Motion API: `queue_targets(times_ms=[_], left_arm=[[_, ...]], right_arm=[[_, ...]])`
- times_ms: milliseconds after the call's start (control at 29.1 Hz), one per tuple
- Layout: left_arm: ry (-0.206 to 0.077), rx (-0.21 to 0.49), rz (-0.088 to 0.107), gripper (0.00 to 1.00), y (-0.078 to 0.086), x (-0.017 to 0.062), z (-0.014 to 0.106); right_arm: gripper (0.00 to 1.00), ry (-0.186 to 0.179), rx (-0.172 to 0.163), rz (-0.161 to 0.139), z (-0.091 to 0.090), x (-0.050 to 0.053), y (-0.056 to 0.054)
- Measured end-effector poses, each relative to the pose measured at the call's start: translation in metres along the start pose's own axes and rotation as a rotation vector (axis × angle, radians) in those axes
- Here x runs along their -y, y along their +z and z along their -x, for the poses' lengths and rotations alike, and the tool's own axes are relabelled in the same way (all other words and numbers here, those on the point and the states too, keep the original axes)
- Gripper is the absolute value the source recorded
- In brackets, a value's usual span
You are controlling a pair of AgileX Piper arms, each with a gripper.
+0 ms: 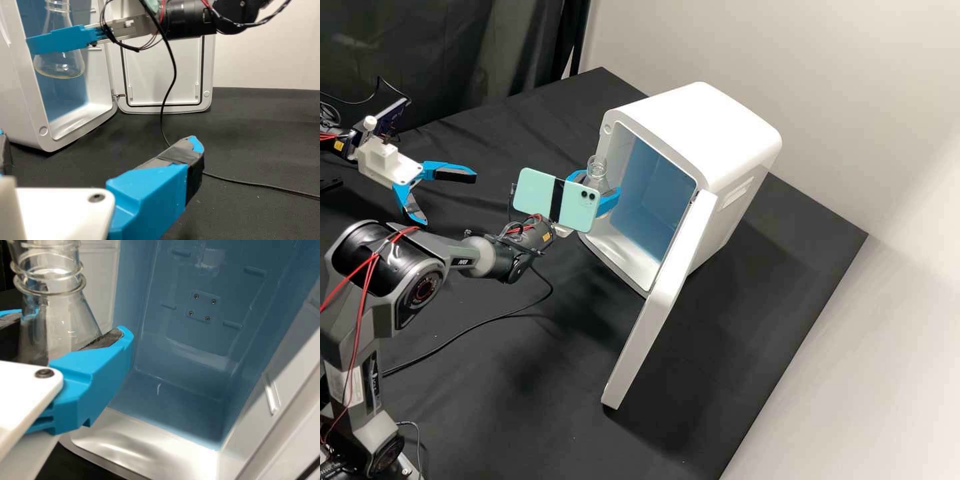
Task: Place the flask in the incubator
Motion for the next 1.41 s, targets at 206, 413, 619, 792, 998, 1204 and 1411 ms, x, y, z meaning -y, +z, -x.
queue_targets(times_ms=[206,413,619,792,998,1204,1411], left_arm=[[-0.007,0.001,0.008,1.0,-0.001,0.0022,-0.001],[-0.009,0.0,0.009,1.0,-0.001,0.0026,-0.001],[-0.009,0.002,0.009,1.0,-0.001,0.0026,-0.001],[-0.01,0.005,0.009,1.0,0.0,0.0027,-0.001],[-0.01,0.005,0.009,1.0,0.0,0.0027,-0.001],[-0.01,0.005,0.009,1.0,0.0,0.0027,-0.001],[-0.01,0.005,0.009,1.0,0.0,0.0027,-0.001]], right_arm=[[0.0,-0.011,0.022,0.034,-0.01,0.002,0.002],[0.0,-0.016,0.054,0.033,-0.019,0.005,0.008],[0.0,-0.026,0.061,0.05,-0.02,0.006,0.014],[0.0,-0.031,0.064,0.058,-0.019,0.006,0.017],[0.0,-0.04,0.091,0.058,-0.016,0.007,0.025],[0.0,-0.037,0.12,0.056,-0.011,0.005,0.036],[0.0,-0.028,0.137,0.055,-0.007,0.003,0.042]])
